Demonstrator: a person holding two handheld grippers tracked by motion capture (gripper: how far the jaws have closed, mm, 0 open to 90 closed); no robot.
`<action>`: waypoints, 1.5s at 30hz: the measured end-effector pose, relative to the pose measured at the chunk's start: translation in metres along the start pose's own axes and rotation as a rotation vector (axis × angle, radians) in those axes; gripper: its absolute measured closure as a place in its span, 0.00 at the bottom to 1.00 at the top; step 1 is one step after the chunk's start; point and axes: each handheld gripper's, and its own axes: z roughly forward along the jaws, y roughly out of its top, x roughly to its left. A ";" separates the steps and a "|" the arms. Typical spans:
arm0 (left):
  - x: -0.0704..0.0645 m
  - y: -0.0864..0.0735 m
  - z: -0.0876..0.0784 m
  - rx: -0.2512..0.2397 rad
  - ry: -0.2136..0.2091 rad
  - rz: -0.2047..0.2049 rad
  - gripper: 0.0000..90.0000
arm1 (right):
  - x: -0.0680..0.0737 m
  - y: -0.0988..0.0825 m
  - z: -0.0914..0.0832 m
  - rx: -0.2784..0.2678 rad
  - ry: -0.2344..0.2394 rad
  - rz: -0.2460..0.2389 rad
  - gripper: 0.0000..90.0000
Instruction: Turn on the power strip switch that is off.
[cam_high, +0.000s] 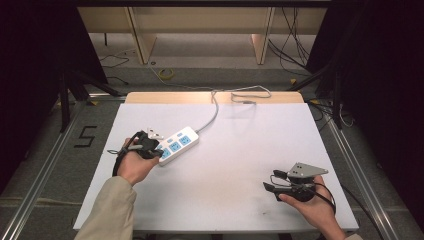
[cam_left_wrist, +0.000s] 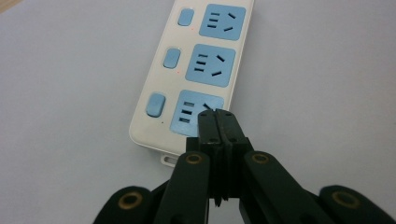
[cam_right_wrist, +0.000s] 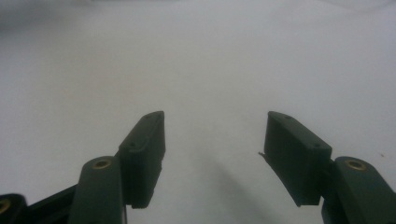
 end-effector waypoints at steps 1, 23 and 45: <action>0.001 0.000 0.000 0.002 -0.002 -0.002 1.00 | 0.000 0.000 0.000 0.002 0.001 0.001 0.44; 0.015 0.010 0.007 0.027 0.013 -0.020 1.00 | -0.003 -0.001 -0.002 -0.004 -0.004 0.007 0.42; 0.030 0.020 0.010 0.051 0.029 -0.032 1.00 | -0.004 -0.002 -0.003 0.000 -0.006 0.010 0.42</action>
